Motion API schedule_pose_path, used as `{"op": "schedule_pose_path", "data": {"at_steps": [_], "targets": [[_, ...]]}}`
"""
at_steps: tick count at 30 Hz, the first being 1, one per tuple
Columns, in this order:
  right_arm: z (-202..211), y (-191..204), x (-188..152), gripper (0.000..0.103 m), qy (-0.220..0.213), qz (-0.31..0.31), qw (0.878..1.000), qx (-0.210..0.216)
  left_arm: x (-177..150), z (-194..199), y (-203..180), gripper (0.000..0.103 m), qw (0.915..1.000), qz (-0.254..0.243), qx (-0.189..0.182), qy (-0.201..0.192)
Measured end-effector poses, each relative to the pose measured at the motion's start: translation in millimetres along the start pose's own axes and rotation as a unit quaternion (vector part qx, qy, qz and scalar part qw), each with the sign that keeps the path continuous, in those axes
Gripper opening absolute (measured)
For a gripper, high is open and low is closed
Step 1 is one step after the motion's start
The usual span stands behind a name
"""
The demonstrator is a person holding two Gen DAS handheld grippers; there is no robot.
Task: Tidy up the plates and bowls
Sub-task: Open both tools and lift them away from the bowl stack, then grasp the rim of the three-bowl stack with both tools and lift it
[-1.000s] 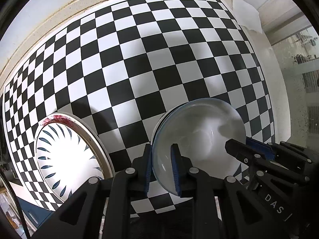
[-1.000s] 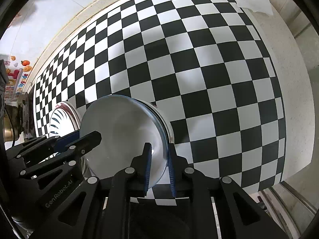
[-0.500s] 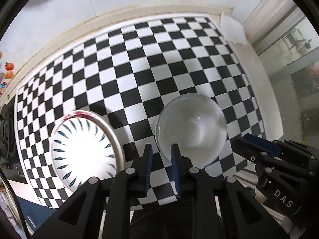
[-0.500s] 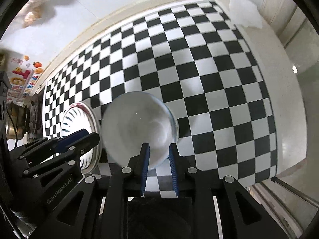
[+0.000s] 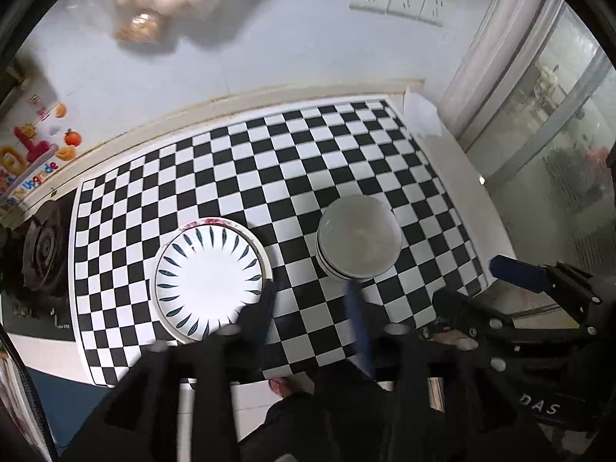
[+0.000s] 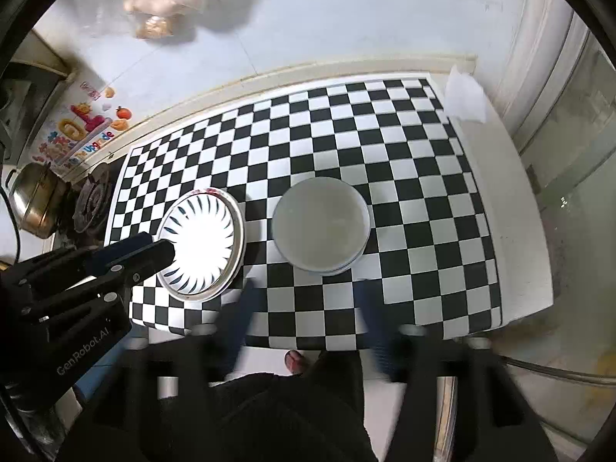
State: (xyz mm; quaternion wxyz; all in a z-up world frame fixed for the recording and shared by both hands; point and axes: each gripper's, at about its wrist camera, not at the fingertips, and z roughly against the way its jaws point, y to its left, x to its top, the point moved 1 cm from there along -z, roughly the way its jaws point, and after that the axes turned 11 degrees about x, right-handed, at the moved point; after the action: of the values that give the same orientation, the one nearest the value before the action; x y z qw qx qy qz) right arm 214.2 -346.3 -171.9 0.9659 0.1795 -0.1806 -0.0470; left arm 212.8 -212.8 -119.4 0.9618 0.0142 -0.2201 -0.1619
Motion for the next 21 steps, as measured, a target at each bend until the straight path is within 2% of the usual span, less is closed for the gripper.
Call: {"op": "schedule_pose_path", "data": {"at_steps": [1,3,4,12,21], "targets": [[5.7,3.8,-2.8,0.079,-0.006,0.003,1.0,-0.002,-1.6,4.1,3.5,0.057,1.0,0.004,0.002,-0.004],[18.1,9.9,-8.2,0.079,-0.019,0.008,1.0,-0.011,-3.8,13.5,14.2,0.077,0.9997,0.02,0.004,-0.015],[24.4,12.2,-10.6,0.08,-0.027,0.008,0.999,-0.016,-4.2,17.2,19.1,0.079,0.9995,0.028,0.002,-0.018],[62.4,26.5,-26.1,0.083,-0.063,0.009,0.998,-0.02,-14.8,50.8,40.4,0.079,0.9972,0.053,0.005,-0.051],[78.5,27.4,-30.7,0.083,-0.081,0.004,0.996,-0.027,-18.2,61.1,31.6,0.079,0.9973,0.044,0.005,-0.059]]}}
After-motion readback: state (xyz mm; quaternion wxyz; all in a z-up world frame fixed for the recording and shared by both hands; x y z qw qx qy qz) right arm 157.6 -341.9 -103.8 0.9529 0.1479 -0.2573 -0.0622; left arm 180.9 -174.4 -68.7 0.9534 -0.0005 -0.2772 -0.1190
